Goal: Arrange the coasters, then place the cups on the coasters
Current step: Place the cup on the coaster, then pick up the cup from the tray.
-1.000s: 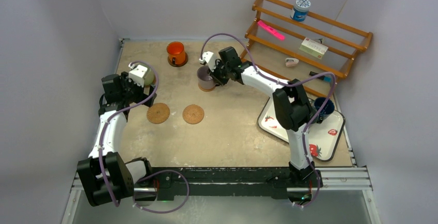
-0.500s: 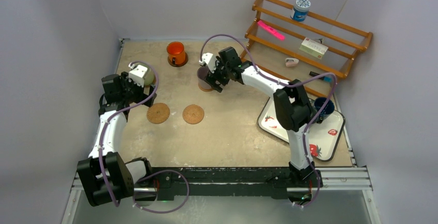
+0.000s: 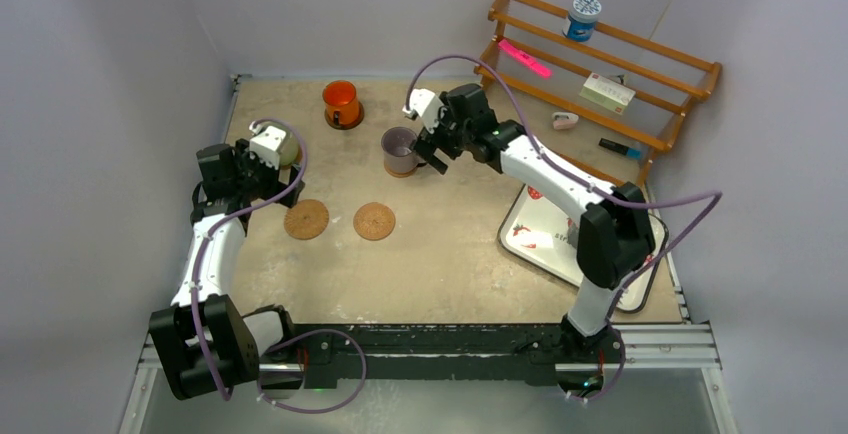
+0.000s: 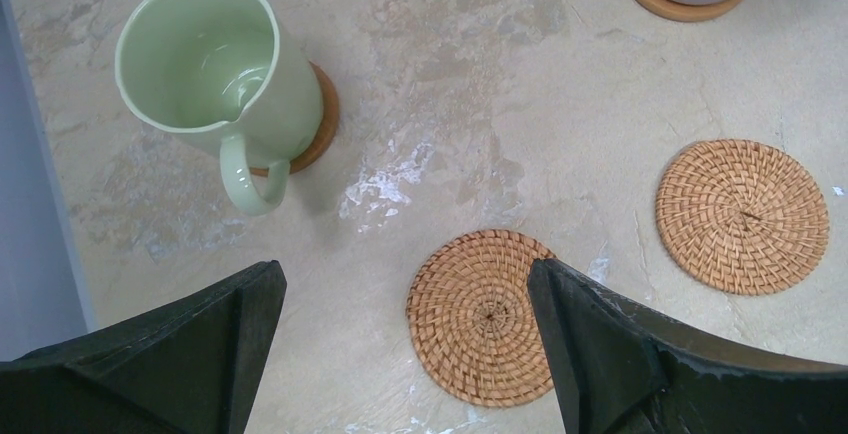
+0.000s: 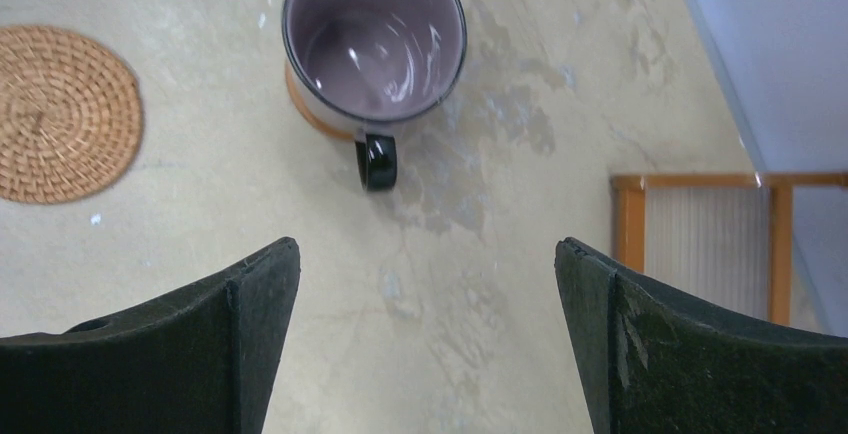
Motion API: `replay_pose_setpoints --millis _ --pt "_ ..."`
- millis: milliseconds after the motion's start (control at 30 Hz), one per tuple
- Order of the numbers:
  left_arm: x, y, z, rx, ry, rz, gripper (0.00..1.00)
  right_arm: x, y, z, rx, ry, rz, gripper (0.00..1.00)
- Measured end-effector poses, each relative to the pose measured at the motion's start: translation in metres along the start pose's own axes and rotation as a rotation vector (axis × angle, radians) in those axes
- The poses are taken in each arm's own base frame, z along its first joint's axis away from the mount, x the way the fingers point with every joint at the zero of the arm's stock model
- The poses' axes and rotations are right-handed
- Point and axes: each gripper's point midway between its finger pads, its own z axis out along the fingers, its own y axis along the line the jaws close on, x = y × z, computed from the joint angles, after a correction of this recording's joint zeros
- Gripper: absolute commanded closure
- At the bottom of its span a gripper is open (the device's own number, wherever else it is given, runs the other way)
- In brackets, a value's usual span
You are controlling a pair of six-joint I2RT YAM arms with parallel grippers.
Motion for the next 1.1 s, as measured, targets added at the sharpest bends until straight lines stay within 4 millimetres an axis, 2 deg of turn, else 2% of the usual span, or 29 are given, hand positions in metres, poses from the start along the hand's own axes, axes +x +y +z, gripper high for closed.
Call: replay_pose_setpoints --millis 167,267,467,667,867,967,1100 --pt "0.001 -0.002 -0.002 0.010 0.014 -0.008 0.00 0.026 -0.004 -0.027 0.067 0.061 0.016 0.01" --pt "-0.006 -0.001 -0.006 0.012 0.018 -0.001 0.00 0.039 -0.010 -0.045 0.101 0.088 0.046 0.01" --pt "-0.027 0.002 -0.021 -0.006 -0.015 0.056 0.00 0.066 -0.031 -0.101 0.198 0.103 0.124 0.01" --pt "-0.019 -0.005 -0.026 0.013 0.021 0.049 0.00 0.097 -0.033 -0.150 0.271 0.110 0.199 0.01" --pt "-0.010 -0.024 -0.042 0.047 0.027 0.052 0.00 0.140 -0.020 -0.179 0.337 0.139 0.288 0.01" --pt "-0.011 -0.038 -0.054 0.076 0.000 0.073 0.00 0.155 -0.016 -0.189 0.384 0.153 0.333 0.01" --pt "-0.012 -0.047 -0.062 0.096 -0.020 0.098 0.00 0.165 -0.017 -0.204 0.466 0.152 0.391 0.01"
